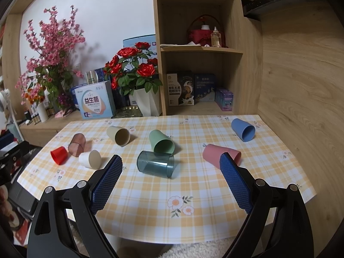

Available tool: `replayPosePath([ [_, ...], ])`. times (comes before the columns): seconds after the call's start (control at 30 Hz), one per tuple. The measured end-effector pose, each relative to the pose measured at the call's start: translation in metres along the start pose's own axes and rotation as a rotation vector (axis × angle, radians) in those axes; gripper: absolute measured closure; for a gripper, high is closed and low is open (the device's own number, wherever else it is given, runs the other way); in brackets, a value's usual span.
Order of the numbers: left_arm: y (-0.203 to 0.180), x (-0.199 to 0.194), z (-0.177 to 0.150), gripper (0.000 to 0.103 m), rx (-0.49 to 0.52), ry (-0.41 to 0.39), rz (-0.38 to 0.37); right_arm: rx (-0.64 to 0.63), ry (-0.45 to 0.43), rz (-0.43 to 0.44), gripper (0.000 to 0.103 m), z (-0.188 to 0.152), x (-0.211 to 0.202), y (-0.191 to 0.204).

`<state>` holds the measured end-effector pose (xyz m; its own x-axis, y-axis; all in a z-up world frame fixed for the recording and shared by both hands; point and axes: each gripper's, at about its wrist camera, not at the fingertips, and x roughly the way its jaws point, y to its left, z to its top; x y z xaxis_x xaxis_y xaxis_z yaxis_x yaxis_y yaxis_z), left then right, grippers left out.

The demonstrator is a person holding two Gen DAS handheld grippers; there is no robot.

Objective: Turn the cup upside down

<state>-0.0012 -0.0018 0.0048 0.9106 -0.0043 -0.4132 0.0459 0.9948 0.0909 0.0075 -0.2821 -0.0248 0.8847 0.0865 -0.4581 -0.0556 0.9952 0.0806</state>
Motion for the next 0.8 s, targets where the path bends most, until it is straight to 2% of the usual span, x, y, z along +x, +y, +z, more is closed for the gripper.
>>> replayPosePath([
  [0.8,0.0019,0.0070,-0.0051,0.006,-0.021,0.032,-0.022,0.008,0.023,0.002,0.014,-0.0063,0.0028,0.0018],
])
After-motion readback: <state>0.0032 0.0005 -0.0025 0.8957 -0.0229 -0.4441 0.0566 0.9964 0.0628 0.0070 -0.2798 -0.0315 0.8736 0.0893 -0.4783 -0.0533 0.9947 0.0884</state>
